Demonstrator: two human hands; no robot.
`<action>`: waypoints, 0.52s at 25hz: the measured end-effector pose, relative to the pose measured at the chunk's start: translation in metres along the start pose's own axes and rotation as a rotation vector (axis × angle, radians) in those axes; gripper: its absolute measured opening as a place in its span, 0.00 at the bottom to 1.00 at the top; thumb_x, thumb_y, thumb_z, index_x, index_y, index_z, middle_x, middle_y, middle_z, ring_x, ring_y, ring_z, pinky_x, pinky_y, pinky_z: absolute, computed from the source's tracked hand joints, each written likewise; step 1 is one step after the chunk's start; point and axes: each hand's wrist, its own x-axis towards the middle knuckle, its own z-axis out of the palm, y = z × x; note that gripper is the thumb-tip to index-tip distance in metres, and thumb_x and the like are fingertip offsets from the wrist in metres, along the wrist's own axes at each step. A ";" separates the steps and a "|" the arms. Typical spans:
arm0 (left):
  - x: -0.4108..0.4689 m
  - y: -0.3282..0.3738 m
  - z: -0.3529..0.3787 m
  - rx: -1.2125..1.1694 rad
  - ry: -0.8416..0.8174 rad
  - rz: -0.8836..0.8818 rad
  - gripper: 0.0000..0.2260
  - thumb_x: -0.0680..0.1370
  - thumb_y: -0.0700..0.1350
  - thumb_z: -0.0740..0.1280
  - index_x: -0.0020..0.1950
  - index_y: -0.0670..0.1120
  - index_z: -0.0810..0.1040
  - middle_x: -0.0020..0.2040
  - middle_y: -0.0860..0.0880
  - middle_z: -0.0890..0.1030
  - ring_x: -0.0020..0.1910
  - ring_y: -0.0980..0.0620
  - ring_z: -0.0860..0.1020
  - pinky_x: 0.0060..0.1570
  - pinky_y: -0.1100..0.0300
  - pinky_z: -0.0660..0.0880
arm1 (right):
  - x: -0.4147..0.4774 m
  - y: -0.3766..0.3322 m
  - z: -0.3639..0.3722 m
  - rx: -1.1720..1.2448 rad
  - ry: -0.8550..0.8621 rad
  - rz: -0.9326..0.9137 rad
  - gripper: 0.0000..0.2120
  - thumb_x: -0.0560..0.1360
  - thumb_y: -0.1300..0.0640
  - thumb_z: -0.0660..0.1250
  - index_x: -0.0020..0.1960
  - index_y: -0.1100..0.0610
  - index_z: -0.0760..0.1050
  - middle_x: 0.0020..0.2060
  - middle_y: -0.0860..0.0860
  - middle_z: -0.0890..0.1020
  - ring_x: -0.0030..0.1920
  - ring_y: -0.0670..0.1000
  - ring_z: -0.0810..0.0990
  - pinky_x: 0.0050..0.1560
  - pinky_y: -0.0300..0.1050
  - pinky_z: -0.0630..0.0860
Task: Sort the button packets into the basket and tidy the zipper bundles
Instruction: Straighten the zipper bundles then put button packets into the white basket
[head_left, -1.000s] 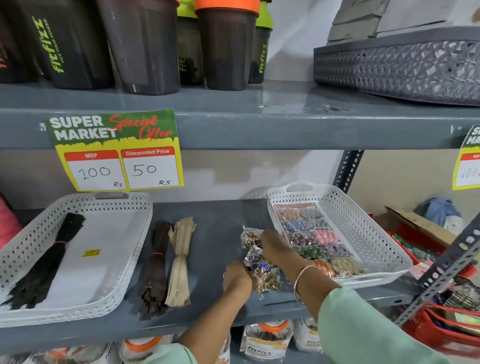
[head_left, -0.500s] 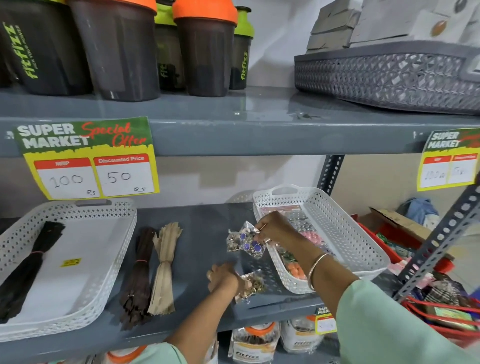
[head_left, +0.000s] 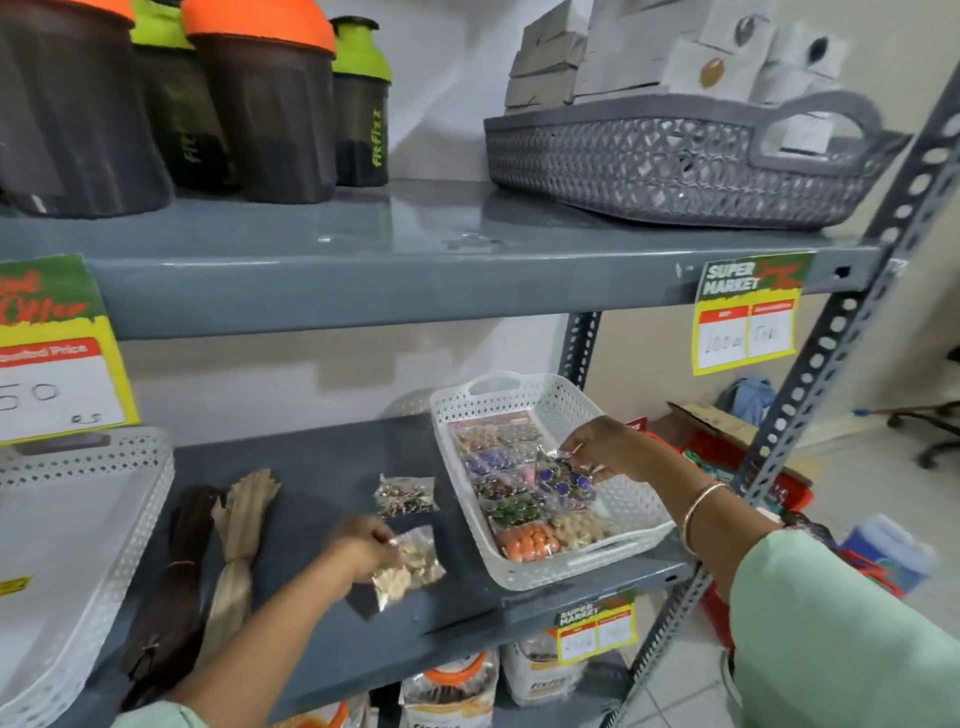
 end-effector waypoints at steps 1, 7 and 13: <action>0.000 0.009 -0.009 -0.093 0.067 0.023 0.13 0.69 0.34 0.74 0.32 0.45 0.71 0.32 0.47 0.72 0.32 0.51 0.71 0.27 0.65 0.71 | 0.001 0.009 -0.004 -0.076 -0.016 0.005 0.12 0.75 0.69 0.61 0.55 0.62 0.78 0.43 0.55 0.77 0.39 0.51 0.75 0.36 0.38 0.73; -0.004 0.112 0.014 0.025 -0.098 0.311 0.08 0.69 0.38 0.74 0.42 0.41 0.75 0.41 0.46 0.75 0.42 0.49 0.74 0.38 0.59 0.72 | 0.015 0.041 0.000 -0.263 -0.100 0.063 0.14 0.76 0.66 0.60 0.60 0.65 0.77 0.40 0.56 0.79 0.35 0.50 0.74 0.29 0.35 0.71; 0.021 0.124 0.092 0.529 -0.142 0.202 0.22 0.73 0.41 0.71 0.64 0.35 0.71 0.65 0.41 0.75 0.63 0.45 0.75 0.61 0.59 0.73 | 0.023 0.055 0.017 -0.309 -0.116 -0.002 0.15 0.75 0.63 0.62 0.61 0.64 0.76 0.33 0.48 0.75 0.30 0.42 0.69 0.33 0.32 0.67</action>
